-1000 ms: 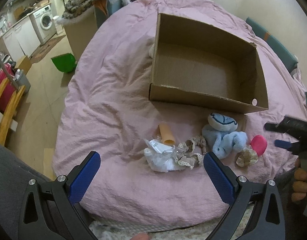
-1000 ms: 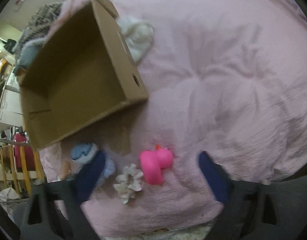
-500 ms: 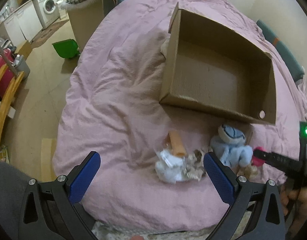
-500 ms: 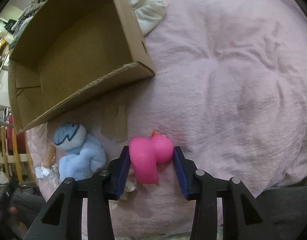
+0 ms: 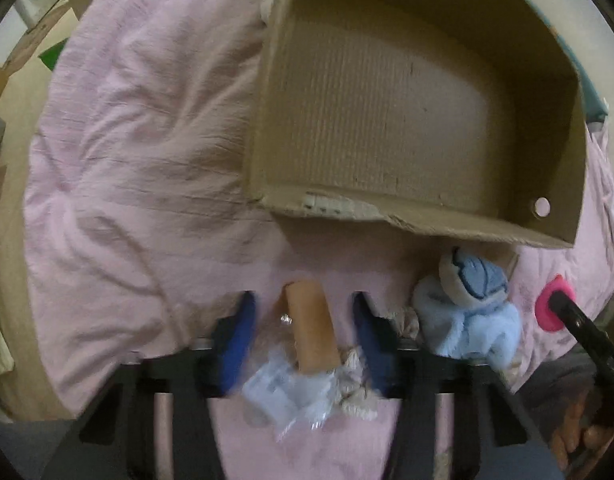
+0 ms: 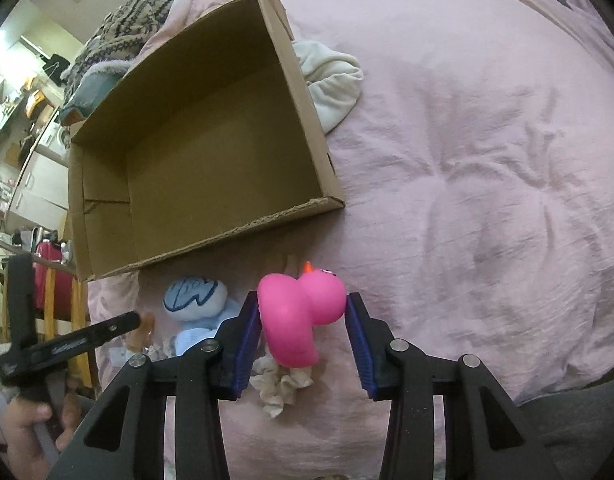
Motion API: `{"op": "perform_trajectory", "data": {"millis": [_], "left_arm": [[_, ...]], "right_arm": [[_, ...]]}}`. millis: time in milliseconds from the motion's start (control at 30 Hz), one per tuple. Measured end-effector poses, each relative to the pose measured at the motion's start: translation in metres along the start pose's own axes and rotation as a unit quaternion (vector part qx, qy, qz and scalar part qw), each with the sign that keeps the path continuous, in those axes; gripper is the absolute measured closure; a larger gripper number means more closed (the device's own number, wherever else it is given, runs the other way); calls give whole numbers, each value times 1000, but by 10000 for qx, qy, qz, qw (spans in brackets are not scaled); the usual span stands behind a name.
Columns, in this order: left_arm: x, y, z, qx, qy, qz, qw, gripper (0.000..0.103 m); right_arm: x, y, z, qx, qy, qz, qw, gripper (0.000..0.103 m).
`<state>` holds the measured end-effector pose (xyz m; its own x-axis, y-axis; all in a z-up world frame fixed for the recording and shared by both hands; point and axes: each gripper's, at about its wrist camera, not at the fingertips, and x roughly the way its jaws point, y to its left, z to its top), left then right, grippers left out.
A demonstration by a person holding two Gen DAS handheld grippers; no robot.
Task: Organize soft objects
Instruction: 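Grasp the pink duck with the right tool while the left tool grasps the tan cylinder, then carry both items into the box and open both tools to release them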
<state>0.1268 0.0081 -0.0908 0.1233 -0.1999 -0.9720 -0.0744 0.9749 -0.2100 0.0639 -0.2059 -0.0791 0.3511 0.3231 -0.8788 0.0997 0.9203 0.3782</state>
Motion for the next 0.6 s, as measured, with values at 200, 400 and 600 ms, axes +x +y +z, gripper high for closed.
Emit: {"op": "perform_trajectory", "data": {"millis": [200,400,600], "left_arm": [[6,-3,0,146,-20,-67,9999,94],[-35,-6,-11,226,-720,-359,9965,98],[-90,-2,-37,285,-1364,-525,9888,98]], "right_arm": [[-20,-41,13,-83,37,35,10000,59],[-21,-38,18,-258,-6,143,9996,59],[-44,-27,17,-606,-353,520,9962,59]]}}
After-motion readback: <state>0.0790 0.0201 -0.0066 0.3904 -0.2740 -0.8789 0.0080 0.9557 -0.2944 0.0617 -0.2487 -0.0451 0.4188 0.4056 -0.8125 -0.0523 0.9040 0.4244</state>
